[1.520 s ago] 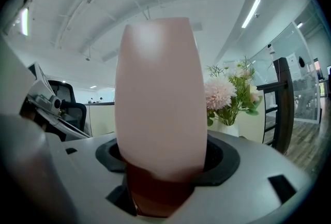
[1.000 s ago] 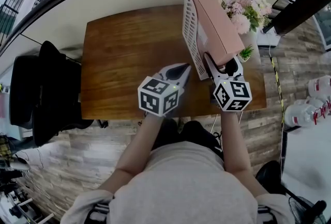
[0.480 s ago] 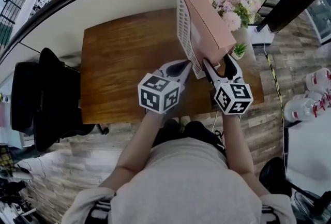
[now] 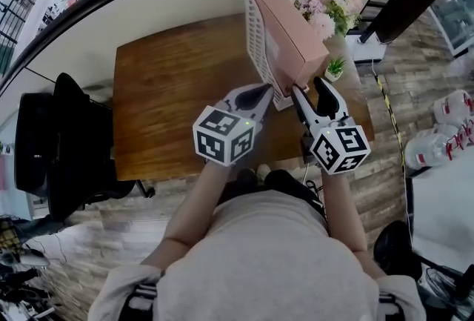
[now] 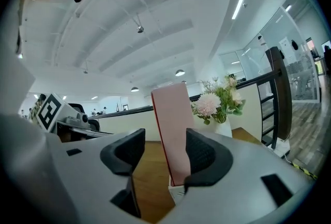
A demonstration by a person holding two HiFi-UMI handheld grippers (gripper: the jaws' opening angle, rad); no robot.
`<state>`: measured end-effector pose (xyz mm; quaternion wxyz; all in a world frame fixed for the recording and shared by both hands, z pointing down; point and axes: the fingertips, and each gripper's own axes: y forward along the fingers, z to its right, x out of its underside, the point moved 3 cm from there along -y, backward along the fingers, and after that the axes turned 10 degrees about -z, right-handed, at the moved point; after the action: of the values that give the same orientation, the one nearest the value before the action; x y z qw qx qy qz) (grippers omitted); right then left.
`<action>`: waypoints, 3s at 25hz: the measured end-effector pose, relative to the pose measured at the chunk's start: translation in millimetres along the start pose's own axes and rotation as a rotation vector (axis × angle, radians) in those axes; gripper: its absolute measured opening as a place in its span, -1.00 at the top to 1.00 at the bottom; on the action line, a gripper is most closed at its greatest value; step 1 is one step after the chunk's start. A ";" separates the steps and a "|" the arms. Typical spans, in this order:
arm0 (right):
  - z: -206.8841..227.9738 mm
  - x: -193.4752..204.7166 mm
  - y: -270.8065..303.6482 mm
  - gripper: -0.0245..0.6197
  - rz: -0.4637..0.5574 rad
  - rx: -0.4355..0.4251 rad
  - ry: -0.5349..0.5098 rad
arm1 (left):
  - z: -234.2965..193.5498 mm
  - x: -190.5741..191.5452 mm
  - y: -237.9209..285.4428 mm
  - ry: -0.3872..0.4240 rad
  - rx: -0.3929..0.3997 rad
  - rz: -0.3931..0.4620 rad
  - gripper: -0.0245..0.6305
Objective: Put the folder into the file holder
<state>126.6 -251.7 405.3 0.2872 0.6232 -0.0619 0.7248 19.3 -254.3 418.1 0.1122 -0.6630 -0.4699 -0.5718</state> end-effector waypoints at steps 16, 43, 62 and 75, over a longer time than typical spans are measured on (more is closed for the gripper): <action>-38.2 -0.3 -17.8 0.87 0.019 -0.105 -0.008 | 13.7 -4.5 -13.7 0.018 0.044 0.077 0.89; -39.7 32.4 -2.2 0.90 -0.065 -0.134 0.032 | 11.5 22.5 -3.8 0.066 -0.041 0.006 0.89; -37.5 29.3 4.7 0.90 -0.083 -0.147 -0.004 | 7.7 21.3 1.7 0.053 -0.033 0.006 0.89; -38.6 32.3 2.8 0.90 -0.093 -0.147 -0.012 | 10.7 25.6 4.5 0.031 -0.005 -0.009 0.89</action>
<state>89.8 -225.8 428.0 0.3651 0.6068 -0.0878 0.7006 27.2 -236.7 438.5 0.1152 -0.6523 -0.4699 -0.5835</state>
